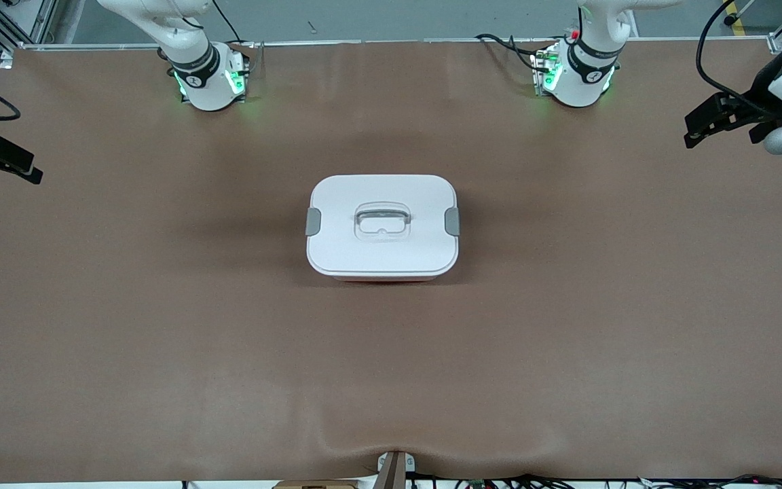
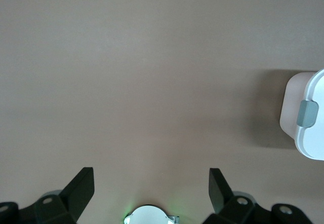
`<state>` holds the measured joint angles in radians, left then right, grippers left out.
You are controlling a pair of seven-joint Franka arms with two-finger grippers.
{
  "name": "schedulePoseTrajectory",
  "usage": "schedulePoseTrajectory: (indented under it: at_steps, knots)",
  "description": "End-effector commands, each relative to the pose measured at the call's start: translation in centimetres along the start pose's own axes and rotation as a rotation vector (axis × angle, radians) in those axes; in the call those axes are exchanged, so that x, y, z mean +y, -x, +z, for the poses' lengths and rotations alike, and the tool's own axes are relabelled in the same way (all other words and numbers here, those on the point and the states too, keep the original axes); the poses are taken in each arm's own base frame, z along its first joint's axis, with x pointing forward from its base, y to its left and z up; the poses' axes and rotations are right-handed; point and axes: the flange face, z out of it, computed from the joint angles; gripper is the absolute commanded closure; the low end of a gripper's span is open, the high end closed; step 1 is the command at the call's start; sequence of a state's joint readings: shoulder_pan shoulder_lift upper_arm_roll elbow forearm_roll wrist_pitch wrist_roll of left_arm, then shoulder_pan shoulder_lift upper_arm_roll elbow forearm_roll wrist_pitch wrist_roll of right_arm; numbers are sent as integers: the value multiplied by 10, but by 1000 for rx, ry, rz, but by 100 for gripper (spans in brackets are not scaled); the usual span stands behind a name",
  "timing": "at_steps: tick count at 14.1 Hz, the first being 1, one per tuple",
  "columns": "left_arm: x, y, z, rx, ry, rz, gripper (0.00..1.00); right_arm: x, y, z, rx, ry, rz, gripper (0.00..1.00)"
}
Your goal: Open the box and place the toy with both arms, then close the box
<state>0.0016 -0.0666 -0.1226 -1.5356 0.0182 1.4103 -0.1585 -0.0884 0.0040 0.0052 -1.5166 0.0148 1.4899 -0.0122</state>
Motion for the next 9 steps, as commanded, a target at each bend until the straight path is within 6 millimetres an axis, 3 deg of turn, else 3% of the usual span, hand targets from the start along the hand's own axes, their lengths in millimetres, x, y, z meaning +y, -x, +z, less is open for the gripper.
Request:
schedulePoseTrajectory:
  at_steps: [1,9]
  knots:
    - [0,1,-4,-5,2,19,0,-3,2,-5,-15,6,6,0]
    - [-1,1,-4,-6,2,18,0,-2,4,-5,-23,9,0,0]
